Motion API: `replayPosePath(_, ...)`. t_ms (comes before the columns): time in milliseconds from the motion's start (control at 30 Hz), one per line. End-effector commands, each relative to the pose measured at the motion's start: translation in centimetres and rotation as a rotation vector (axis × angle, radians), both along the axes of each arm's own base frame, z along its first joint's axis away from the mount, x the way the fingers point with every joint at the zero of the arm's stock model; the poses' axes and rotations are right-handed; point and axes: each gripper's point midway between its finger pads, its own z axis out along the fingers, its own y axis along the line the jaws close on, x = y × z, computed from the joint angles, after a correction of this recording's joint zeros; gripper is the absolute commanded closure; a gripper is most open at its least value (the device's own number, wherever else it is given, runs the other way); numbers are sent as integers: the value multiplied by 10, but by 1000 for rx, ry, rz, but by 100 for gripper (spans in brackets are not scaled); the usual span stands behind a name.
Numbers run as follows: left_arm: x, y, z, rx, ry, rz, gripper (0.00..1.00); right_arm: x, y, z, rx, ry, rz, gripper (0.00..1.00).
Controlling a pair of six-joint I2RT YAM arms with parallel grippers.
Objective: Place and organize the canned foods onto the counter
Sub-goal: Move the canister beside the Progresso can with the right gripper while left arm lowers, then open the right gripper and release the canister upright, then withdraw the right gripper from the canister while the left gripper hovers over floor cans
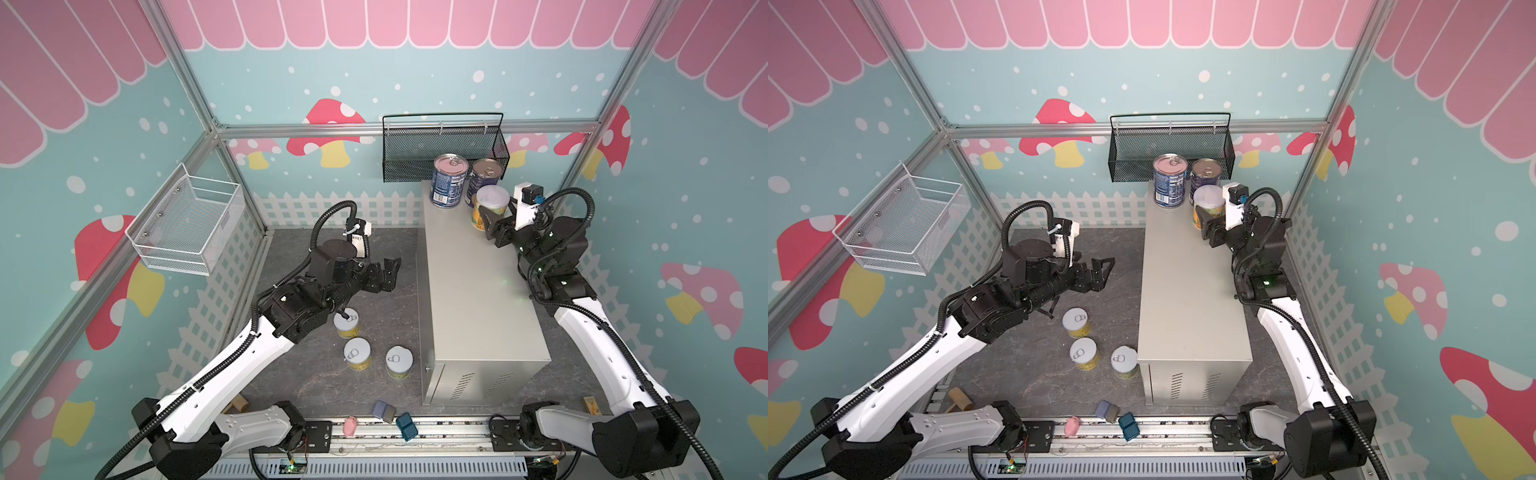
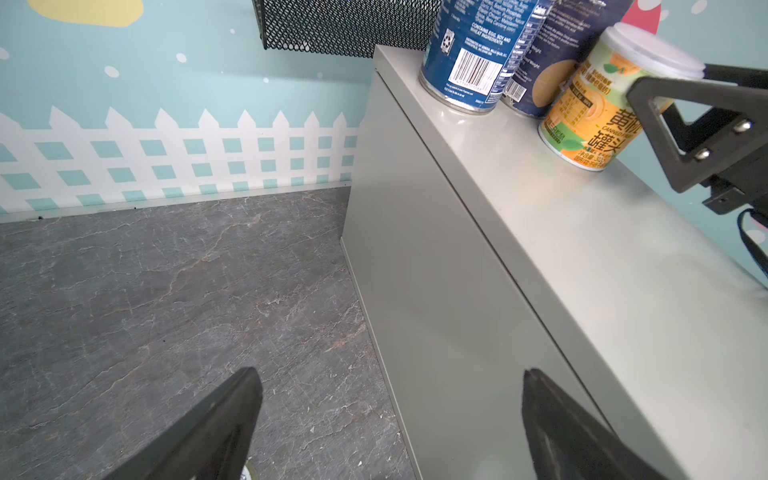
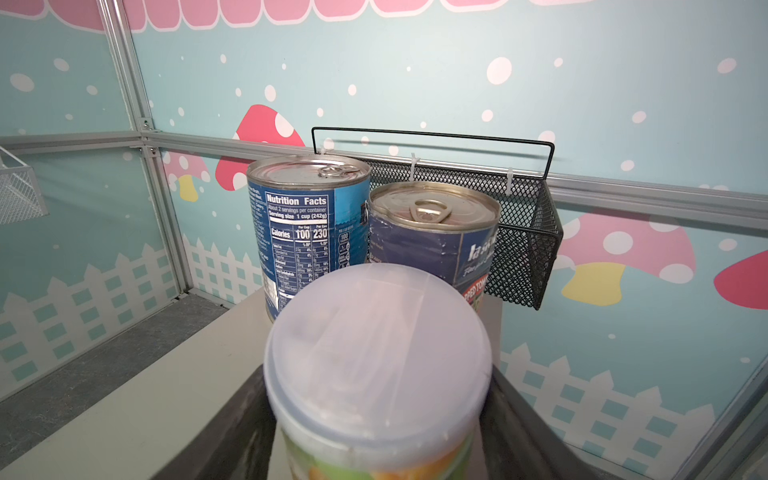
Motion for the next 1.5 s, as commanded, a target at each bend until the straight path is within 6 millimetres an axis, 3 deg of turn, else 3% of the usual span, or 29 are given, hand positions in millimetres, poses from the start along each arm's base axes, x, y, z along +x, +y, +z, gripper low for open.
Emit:
replayPosePath(0, 1, 3, 10, -28, -17, 15, 1, 1, 3, -41, -36, 124, 22, 26)
replayPosePath(267, 3, 0, 12, -31, -13, 12, 1, -5, 6, -39, -31, 118, 48, 14)
replayPosePath(500, 9, 5, 17, -14, -15, 52, 1, -18, 2, -23, -16, 93, 32, 4)
replayPosePath(633, 12, 17, 18, 12, -22, 115, 1, -29, -9, -12, -10, 105, -21, 1)
replayPosePath(800, 14, 38, 15, 6, -11, 177, 1, -48, -36, 3, -23, 142, -152, 0)
replayPosePath(967, 16, 66, -7, 21, 79, 260, 1, -71, -60, 26, -9, 114, -264, 0)
replayPosePath(1133, 5, 94, -50, 47, 203, 348, 1, -81, -79, 37, -11, 106, -367, 0)
replayPosePath(1333, -11, 111, -98, 75, 325, 389, 1, -72, -94, 25, -39, 143, -463, 0)
replayPosePath(1467, -19, 116, -112, 72, 353, 396, 1, -55, -103, 21, -66, 153, -474, 0)
